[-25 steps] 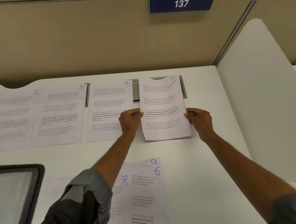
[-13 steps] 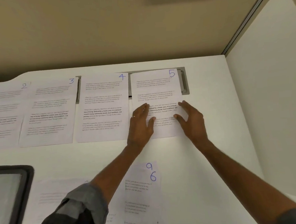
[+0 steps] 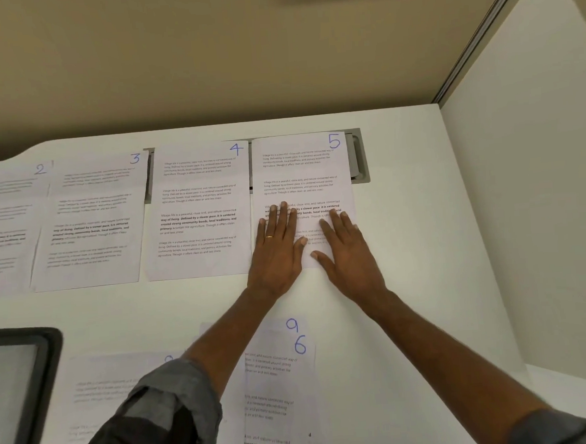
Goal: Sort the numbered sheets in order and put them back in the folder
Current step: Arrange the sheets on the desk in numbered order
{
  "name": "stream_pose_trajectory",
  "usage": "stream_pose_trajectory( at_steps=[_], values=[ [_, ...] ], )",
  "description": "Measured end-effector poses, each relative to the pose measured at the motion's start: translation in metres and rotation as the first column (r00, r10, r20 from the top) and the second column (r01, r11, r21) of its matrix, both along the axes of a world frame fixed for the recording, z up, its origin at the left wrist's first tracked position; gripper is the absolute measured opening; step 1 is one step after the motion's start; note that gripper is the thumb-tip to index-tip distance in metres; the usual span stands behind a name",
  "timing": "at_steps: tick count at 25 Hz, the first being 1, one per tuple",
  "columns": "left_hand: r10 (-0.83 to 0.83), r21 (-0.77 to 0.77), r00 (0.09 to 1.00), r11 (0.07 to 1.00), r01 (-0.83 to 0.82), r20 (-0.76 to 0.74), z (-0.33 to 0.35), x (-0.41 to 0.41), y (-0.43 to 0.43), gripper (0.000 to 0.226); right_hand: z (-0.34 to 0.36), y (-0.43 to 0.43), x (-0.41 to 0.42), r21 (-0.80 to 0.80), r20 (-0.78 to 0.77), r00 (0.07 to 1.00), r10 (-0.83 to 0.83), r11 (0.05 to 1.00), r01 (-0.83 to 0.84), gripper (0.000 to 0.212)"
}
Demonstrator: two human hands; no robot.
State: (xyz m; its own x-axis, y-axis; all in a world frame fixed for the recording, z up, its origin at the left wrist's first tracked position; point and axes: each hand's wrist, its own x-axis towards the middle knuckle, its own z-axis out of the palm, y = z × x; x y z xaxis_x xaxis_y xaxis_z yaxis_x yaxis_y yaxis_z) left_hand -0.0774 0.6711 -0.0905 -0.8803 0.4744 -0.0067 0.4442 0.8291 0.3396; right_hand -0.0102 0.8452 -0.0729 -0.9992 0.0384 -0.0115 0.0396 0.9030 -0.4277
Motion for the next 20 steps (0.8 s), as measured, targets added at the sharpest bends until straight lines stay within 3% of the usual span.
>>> stream_pose_trajectory(
  at_steps=[8,20],
  values=[
    [0.016,0.032,1.000,0.999,-0.015,-0.019,0.021,0.043,-0.015,0.063,0.025,-0.024,0.038,-0.016,0.017,0.999,-0.041,0.999,0.041,0.067],
    [0.048,0.007,0.998,0.999,-0.049,0.035,0.049,0.172,-0.124,0.070,0.047,-0.129,0.142,-0.001,0.029,0.999,0.029,1.000,-0.029,0.060]
  ],
)
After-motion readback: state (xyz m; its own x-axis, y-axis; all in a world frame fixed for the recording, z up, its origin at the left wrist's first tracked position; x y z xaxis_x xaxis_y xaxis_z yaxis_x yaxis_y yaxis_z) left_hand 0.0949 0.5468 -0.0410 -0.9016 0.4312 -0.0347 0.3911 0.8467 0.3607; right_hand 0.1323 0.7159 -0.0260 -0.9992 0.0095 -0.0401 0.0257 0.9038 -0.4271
